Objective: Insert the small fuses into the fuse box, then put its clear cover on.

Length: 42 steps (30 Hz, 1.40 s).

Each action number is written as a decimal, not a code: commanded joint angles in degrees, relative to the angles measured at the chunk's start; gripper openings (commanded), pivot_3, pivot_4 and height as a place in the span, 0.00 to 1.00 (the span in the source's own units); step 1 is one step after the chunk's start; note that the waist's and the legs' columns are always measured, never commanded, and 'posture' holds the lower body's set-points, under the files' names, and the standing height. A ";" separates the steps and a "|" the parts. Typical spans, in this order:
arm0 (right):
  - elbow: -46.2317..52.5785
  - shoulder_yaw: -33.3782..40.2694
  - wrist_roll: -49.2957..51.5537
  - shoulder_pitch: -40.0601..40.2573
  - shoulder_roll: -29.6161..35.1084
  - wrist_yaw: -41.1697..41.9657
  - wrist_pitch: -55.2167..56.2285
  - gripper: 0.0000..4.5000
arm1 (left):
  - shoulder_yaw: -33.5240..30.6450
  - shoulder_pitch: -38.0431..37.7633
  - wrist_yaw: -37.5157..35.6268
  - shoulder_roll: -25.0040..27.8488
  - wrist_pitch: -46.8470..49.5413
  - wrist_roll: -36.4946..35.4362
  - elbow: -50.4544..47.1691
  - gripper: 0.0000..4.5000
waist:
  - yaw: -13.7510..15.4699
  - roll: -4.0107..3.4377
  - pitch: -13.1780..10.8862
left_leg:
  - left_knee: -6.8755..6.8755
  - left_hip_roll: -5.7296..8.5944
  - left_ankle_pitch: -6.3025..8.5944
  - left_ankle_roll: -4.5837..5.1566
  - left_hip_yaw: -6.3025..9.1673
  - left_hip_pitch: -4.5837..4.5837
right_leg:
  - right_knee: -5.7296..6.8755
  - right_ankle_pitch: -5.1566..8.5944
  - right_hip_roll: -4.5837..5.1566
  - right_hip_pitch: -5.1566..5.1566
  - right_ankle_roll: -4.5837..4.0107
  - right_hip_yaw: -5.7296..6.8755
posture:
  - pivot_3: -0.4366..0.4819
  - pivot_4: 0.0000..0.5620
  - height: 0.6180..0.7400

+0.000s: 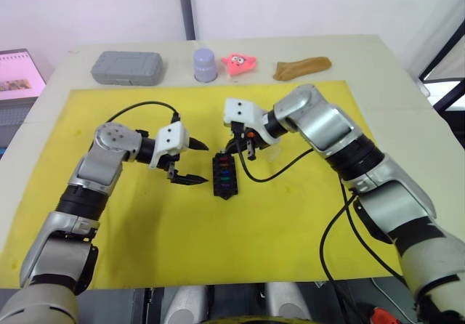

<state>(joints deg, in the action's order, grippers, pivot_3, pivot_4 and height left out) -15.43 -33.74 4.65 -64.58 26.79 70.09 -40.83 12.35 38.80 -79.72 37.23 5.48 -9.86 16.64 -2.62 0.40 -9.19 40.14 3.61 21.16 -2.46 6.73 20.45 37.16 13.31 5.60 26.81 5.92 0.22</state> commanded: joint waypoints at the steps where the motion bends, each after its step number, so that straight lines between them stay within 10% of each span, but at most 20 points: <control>1: -0.02 1.73 -0.66 -0.35 -0.67 0.11 0.97 0.00 | -0.47 0.30 0.27 0.46 -0.60 0.30 -1.62 1.00 | -0.01 0.00 0.00 | 0.00 0.00 0.00 0.00 0.00 0.00 | 0.00 0.00 0.00 0.00 0.00 0.00 | 0.48 0.27 1.00; 42: -0.89 1.75 -4.86 0.86 -2.02 1.24 4.72 0.00 | -0.34 0.05 1.02 0.45 -0.72 0.79 -1.60 1.00 | -0.01 0.00 0.00 | 0.00 0.01 0.00 0.00 0.00 -0.01 | 0.00 0.00 0.00 -0.01 0.00 0.00 | 0.48 0.27 1.00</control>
<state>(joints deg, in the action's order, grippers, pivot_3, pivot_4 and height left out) -17.03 -33.19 0.20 -63.40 25.22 71.22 -36.57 12.51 38.58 -78.73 37.22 5.21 -9.15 16.66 -2.63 0.40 -9.19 40.15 3.61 21.16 -2.46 6.73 20.44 37.16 13.31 5.60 26.81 5.92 0.22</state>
